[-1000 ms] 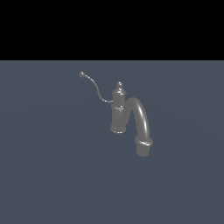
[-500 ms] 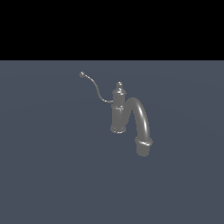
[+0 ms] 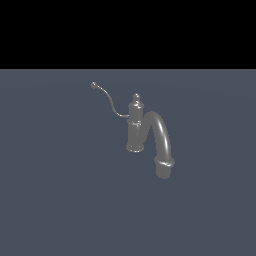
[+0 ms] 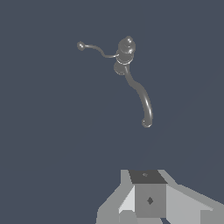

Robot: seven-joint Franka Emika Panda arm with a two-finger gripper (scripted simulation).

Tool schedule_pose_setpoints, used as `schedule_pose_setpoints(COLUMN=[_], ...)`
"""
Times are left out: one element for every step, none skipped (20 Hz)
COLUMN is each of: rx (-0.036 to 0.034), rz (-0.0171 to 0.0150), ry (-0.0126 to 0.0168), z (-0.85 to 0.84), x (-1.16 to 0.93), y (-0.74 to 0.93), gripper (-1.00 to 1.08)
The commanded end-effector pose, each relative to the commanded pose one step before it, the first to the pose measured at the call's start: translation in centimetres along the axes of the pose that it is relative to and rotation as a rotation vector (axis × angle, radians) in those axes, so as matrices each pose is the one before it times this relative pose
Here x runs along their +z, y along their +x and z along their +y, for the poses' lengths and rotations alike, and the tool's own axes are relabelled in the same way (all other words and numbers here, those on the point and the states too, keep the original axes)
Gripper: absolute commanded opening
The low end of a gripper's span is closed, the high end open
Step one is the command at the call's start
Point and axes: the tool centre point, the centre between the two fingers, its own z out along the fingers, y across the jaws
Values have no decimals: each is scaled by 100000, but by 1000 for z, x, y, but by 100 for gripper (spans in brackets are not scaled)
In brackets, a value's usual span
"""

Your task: Turn on the faucet by rotating a designated handle.

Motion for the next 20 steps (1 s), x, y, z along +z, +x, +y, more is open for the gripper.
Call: schedule_pose_setpoints(rx=[5006, 2160, 2163, 2169, 2172, 2175, 2179, 2182, 2184, 2186, 2187, 2188, 2188, 2188, 2188, 2186, 2184, 2182, 2178, 2175], rz=[-44, -7, -7, -7, -8, -8, -8, -8, -8, -8, -8, -9, -9, -9, -9, -9, -9, -9, -8, -8], ry=[123, 50, 51, 52, 53, 53, 54, 55, 56, 56, 57, 57, 58, 58, 59, 59, 59, 59, 58, 58], z=[-961, -419, -421, -422, -424, -425, -426, -427, -428, -429, -430, -431, -431, -431, -431, -431, -431, -430, -430, -429], x=[861, 366, 367, 368, 369, 369, 370, 371, 371, 371, 371, 372, 371, 371, 371, 371, 370, 369, 369, 368], y=[567, 249, 250, 251, 252, 253, 254, 255, 256, 257, 258, 259, 260, 261, 261, 262, 262, 263, 264, 264], gripper=[-100, -100, -100, -100, -100, -100, -100, -100, -100, -100, -100, -100, -100, -100, -100, -100, -100, -100, -100, -100])
